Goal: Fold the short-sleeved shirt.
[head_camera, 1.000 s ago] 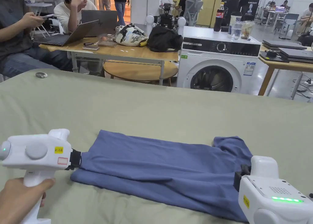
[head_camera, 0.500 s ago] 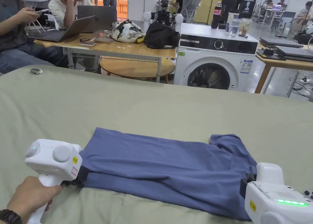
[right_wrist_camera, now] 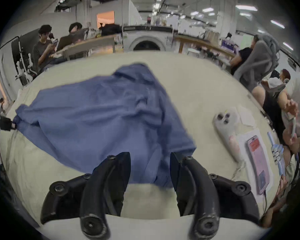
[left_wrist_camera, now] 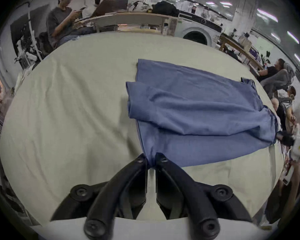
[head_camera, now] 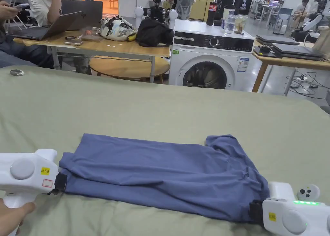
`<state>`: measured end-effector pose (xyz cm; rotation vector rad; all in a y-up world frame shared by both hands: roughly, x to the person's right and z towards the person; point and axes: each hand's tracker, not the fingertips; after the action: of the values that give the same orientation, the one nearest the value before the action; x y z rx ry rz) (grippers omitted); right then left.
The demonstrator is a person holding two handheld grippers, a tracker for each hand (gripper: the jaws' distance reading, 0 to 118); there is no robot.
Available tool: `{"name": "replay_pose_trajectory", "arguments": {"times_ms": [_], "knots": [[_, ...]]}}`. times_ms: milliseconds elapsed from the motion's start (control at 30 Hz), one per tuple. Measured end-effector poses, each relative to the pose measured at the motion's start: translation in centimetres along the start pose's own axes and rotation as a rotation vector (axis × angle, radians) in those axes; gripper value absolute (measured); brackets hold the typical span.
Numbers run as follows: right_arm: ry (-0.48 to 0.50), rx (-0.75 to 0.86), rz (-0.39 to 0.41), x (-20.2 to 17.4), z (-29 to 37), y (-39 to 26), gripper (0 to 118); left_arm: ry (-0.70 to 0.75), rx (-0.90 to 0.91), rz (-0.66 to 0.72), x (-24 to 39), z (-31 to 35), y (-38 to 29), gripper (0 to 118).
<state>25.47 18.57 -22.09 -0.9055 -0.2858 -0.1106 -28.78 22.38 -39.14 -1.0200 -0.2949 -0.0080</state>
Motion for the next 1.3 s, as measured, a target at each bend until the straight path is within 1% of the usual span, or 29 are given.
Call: {"name": "replay_pose_trajectory", "arguments": {"times_ms": [67, 100, 133, 167, 200, 233, 333, 400, 467, 633, 733, 800, 833, 867, 933, 1033, 1133, 1233, 1300], "knots": [[0.009, -0.056, 0.015, -0.3, -1.6, -0.8, 46, 0.002, 0.003, 0.000, 0.0, 0.0, -0.3, 2], [0.008, -0.036, 0.012, -0.6, -1.8, -1.2, 39, 0.001, 0.001, -0.002, 0.1, -0.1, -0.3, 2], [0.013, 0.004, 0.014, -0.7, -1.6, -1.4, 30, 0.001, 0.000, -0.003, 0.1, -0.2, -0.3, 2], [0.046, 0.027, 0.010, -0.8, -1.3, -1.3, 8, 0.002, 0.006, -0.007, 0.2, -0.1, -0.5, 2], [0.072, 0.023, 0.005, -0.8, -1.3, -1.2, 5, 0.003, 0.010, -0.011, 0.2, 0.0, -0.6, 2], [0.050, 0.018, 0.003, -0.9, -1.0, -1.2, 5, 0.001, 0.010, -0.012, 0.2, 0.2, -0.6, 2], [0.046, 0.046, -0.019, -0.4, 0.5, -1.0, 3, -0.011, 0.036, -0.002, 0.1, 1.2, -0.7, 2], [0.040, 0.067, -0.010, -0.1, 2.2, -0.8, 3, -0.024, 0.070, 0.017, -0.1, 2.4, -0.8, 2], [0.028, 0.085, 0.028, -0.1, 4.0, -0.4, 2, -0.034, 0.074, 0.023, -0.2, 3.5, -0.9, 2], [0.010, 0.103, 0.038, 0.4, 8.2, -0.7, 2, -0.037, 0.099, 0.017, -0.6, 6.3, -2.3, 2], [0.008, 0.062, 0.044, 0.5, 9.9, -1.8, 2, -0.061, 0.083, 0.045, -1.4, 7.2, -3.9, 2], [0.009, 0.024, 0.063, 0.2, 10.2, -2.8, 2, -0.057, 0.052, 0.044, -1.4, 7.2, -5.2, 2], [0.003, -0.027, 0.086, -0.1, 9.9, -3.2, 2, -0.050, 0.037, 0.035, -1.4, 7.0, -5.7, 2], [-0.004, -0.030, 0.083, -0.3, 9.5, -3.6, 2, -0.040, 0.013, 0.025, -1.5, 6.5, -6.1, 2], [-0.024, -0.073, 0.112, -0.8, 8.3, -4.2, 2, -0.038, -0.033, 0.020, -1.6, 5.1, -6.9, 2], [-0.042, -0.104, 0.111, -1.0, 5.8, -5.0, 3, -0.020, -0.070, 0.018, -1.7, 2.9, -7.8, 2], [-0.040, -0.130, 0.094, -1.0, 4.0, -5.5, 3, -0.013, -0.080, 0.025, -1.6, 1.5, -8.3, 2], [-0.048, -0.122, 0.090, -1.4, 3.9, -5.5, 4, -0.004, -0.068, 0.024, -1.4, 1.8, -7.9, 2], [-0.057, -0.113, 0.088, -1.7, 4.6, -4.9, 8, -0.002, -0.066, 0.037, -1.3, 2.4, -7.5, 4]]}}
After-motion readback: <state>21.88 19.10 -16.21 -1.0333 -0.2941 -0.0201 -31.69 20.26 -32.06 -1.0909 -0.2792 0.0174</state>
